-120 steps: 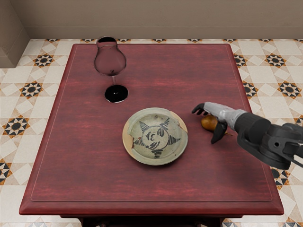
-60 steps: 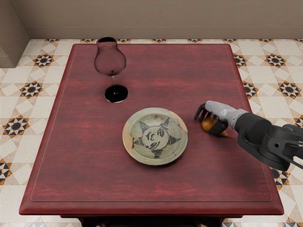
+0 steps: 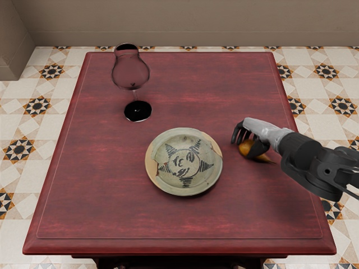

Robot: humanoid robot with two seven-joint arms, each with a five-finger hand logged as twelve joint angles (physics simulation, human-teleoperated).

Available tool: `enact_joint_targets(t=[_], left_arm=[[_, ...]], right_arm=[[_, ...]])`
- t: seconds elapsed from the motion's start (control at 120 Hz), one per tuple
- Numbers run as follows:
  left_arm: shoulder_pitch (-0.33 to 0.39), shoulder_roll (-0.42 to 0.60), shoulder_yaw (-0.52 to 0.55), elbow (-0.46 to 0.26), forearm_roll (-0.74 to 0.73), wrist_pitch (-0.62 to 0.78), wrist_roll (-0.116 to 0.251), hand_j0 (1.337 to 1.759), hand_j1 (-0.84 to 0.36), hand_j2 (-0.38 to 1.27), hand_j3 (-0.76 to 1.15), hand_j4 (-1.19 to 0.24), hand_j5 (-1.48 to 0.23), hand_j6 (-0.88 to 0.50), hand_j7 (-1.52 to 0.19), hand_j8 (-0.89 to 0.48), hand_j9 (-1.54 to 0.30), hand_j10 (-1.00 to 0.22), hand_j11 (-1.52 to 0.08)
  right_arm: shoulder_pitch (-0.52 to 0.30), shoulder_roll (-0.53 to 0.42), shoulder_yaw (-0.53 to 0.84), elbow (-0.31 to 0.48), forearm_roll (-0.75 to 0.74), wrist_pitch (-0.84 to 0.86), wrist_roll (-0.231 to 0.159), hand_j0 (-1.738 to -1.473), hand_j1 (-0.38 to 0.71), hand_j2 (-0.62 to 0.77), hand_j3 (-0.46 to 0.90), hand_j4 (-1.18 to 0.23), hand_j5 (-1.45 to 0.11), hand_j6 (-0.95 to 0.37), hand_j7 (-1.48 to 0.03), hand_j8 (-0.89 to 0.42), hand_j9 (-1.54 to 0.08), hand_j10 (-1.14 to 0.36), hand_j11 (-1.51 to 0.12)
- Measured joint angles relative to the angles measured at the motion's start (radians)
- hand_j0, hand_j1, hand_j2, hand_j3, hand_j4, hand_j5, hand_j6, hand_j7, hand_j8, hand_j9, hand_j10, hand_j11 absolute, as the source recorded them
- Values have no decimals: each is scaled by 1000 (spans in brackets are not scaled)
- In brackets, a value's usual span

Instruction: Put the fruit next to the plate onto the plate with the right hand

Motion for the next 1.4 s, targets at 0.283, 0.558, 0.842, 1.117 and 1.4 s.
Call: enact_joint_targets(t=[0.283,0.558,0.842,1.117,1.4], left_arm=[[0,0,0,0,0,0,0,1658,325,4,0,-21,-26,-21,-26,-21,-26,-20,-26],[0,0,0,0,0,0,0,1658,325,4,0,-20,-26,-21,-26,-20,-26,-20,-26],[0,0,0,0,0,0,0,1658,325,4,0,-20,-26,-20,-26,-20,-26,-20,-26],[0,0,0,0,0,0,0,1658,325,4,0,-21,-26,-21,-26,-21,-26,-20,-26],[0,0,0,0,0,0,0,1658,325,4,0,-21,-26,-21,-26,-21,-26,-20,-26]], right_arm=[[25,6,14,4,4,13,0,-1657,303,219,0,-640,-876,-613,-852,-451,-874,-571,-867],[104,27,33,7,55,70,0,-1658,312,252,0,-643,-882,-617,-857,-451,-873,-575,-859],[161,82,77,9,111,172,0,-1658,318,274,0,-643,-885,-620,-859,-453,-876,-583,-857],[182,149,86,31,117,206,-1,-1658,321,304,0,-641,-889,-634,-859,-461,-884,-585,-856],[202,230,87,28,116,211,0,-1658,322,294,0,-646,-880,-632,-859,-465,-870,-586,-852]])
